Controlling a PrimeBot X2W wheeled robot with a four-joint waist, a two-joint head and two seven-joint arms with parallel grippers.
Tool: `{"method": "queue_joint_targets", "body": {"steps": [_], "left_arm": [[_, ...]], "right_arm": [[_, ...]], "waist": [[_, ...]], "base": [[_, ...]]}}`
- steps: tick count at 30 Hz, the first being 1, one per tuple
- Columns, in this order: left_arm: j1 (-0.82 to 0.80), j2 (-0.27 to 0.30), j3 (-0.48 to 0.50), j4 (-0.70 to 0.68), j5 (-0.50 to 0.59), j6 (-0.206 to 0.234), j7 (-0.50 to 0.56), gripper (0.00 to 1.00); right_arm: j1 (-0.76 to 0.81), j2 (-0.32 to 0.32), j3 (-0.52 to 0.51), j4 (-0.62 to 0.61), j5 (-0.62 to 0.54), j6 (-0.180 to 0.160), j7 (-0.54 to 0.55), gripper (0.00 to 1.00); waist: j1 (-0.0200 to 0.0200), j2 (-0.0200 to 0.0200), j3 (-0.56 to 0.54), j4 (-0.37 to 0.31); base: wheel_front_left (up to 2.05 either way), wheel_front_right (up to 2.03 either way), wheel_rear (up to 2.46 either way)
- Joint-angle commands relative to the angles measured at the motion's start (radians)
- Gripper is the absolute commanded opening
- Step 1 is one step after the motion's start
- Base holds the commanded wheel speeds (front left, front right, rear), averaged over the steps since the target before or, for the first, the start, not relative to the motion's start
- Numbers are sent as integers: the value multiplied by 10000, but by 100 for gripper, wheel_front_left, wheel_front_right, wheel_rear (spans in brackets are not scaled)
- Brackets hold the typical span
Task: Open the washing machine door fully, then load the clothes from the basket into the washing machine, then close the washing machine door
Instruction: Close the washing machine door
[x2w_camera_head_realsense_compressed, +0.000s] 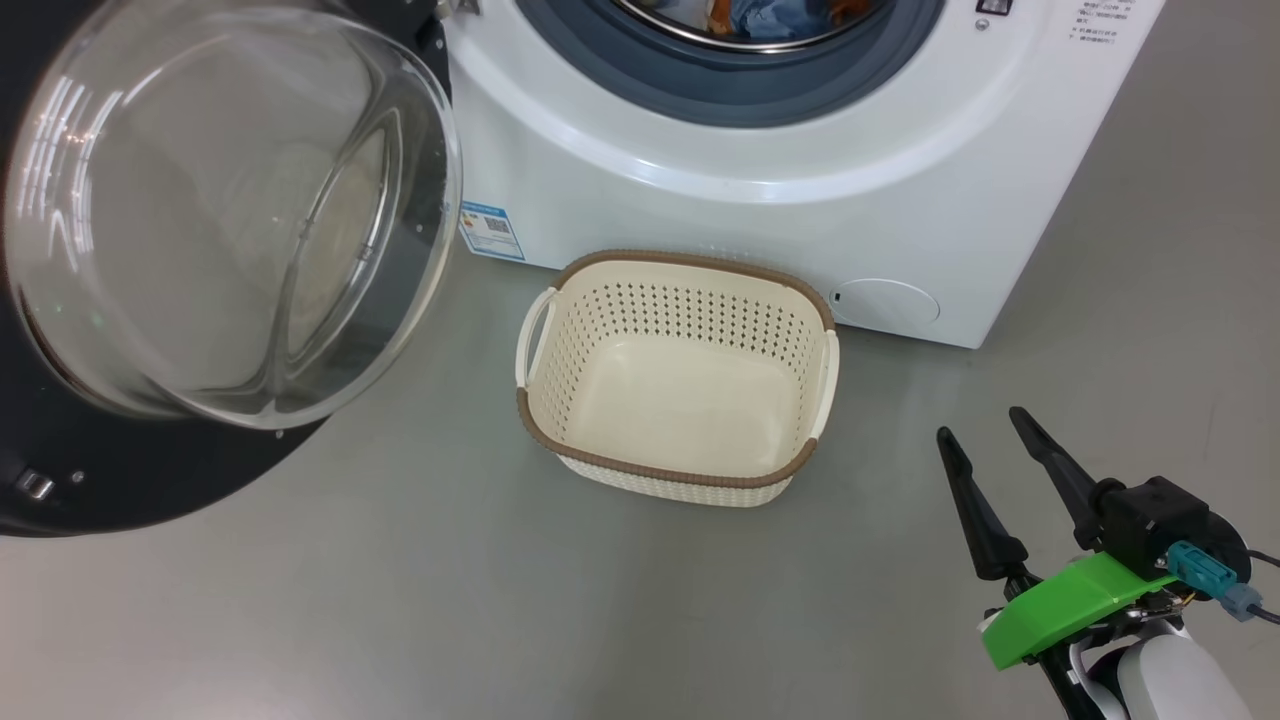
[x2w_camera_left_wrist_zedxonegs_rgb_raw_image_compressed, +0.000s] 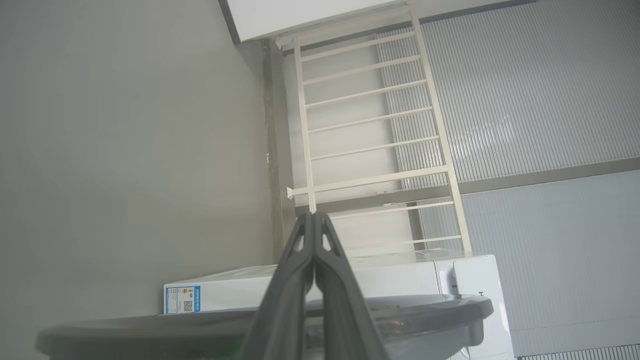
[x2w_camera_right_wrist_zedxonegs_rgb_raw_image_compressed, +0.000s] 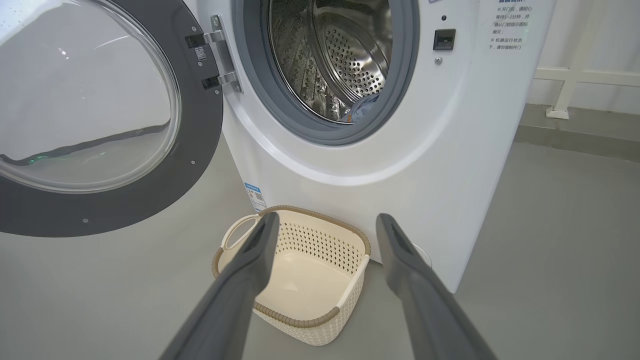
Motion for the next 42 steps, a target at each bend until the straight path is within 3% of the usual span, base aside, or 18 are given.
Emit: {"method": "queue_joint_targets", "body": {"steps": [1, 17, 42], "left_arm": [[-248, 717, 206, -143, -93, -67, 210, 0], [-356, 493, -117, 40, -369, -463, 1051, 0], [829, -439, -1078, -2265, -1494, -520, 4478, 0]], "right_arm": [[-185, -80, 221, -334, -120, 16, 37, 100], [-214, -270, 195, -808, -159, 16, 400, 100], [-134, 71, 97, -474, -57, 16, 210, 100]], "waist": [[0, 0, 91, -62], [0, 0, 466, -277], [0, 0, 243, -31]], "base": [[0, 0, 0], [0, 0, 0], [0, 0, 0]]}}
